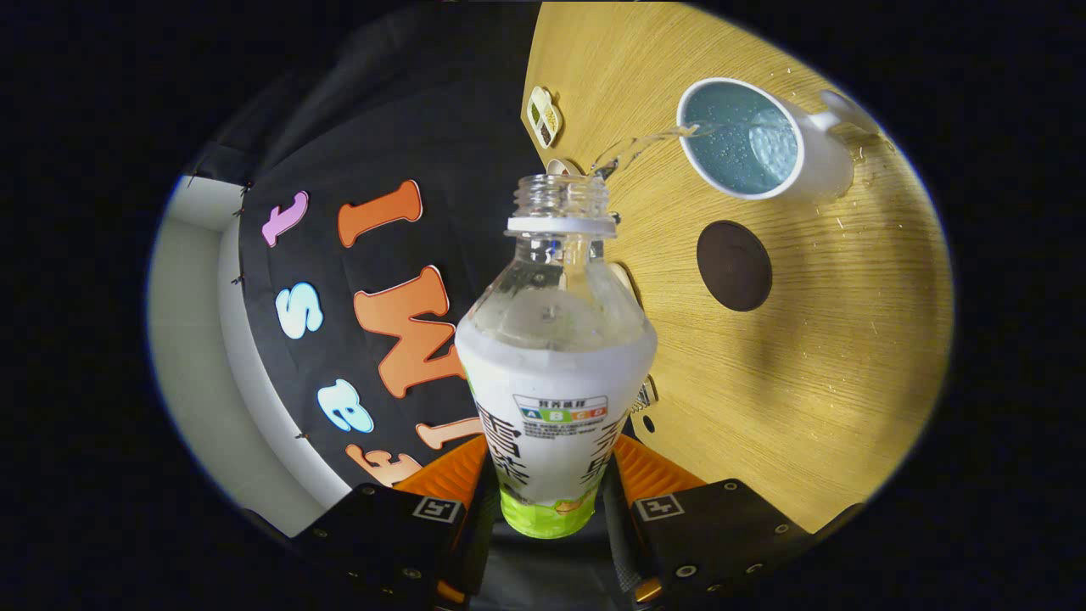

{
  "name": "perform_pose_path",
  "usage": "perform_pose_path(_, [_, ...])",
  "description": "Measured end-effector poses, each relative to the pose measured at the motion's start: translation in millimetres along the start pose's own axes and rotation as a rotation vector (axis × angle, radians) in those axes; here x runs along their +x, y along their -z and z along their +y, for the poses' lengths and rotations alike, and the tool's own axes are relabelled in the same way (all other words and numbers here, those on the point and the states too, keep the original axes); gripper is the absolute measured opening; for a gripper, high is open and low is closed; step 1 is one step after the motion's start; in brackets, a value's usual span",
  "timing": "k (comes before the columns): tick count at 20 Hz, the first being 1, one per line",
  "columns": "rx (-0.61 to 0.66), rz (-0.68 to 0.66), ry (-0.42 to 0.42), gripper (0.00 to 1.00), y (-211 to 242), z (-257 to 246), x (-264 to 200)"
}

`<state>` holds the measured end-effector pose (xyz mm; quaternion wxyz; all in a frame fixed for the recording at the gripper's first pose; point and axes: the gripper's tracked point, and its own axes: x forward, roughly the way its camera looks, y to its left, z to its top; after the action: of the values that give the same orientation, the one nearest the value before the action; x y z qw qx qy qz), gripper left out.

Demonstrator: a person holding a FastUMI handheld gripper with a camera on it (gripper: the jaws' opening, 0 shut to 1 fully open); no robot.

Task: Take the bottle from table, then pour the juice into the cup, finally place the bottle on the coaster

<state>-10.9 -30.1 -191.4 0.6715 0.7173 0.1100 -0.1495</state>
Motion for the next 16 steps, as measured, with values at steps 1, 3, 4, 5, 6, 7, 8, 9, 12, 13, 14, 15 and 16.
perform_pose_path(1, [0.001,-0.002,0.001,0.60,-0.9,2.2,1.0])
perform_pose_path(3, [0.008,-0.002,0.006,0.60,-0.9,5.1,1.3])
perform_pose_path(4, [0.014,0.000,0.006,0.60,0.9,6.2,2.3])
perform_pose_path(5, [0.023,0.002,0.006,0.60,0.5,7.9,1.6])
perform_pose_path(6, [0.034,0.005,0.005,0.60,1.1,9.5,2.8])
perform_pose_path(7, [0.042,0.007,0.004,0.60,2.2,10.2,-0.2])
perform_pose_path(8, [0.048,0.007,0.004,0.60,2.0,10.7,0.6])
perform_pose_path(9, [0.051,0.007,0.006,0.60,2.9,11.6,0.2])
perform_pose_path(12, [0.069,0.005,0.009,0.60,-0.9,12.6,2.6])
perform_pose_path(13, [0.079,0.005,0.008,0.60,-1.3,13.2,1.9])
perform_pose_path(14, [0.090,0.004,0.010,0.60,-2.3,13.9,1.5])
perform_pose_path(15, [0.100,0.003,0.008,0.60,-3.4,11.7,1.0])
perform_pose_path(16, [0.108,-0.001,0.004,0.60,-5.1,12.1,1.0])
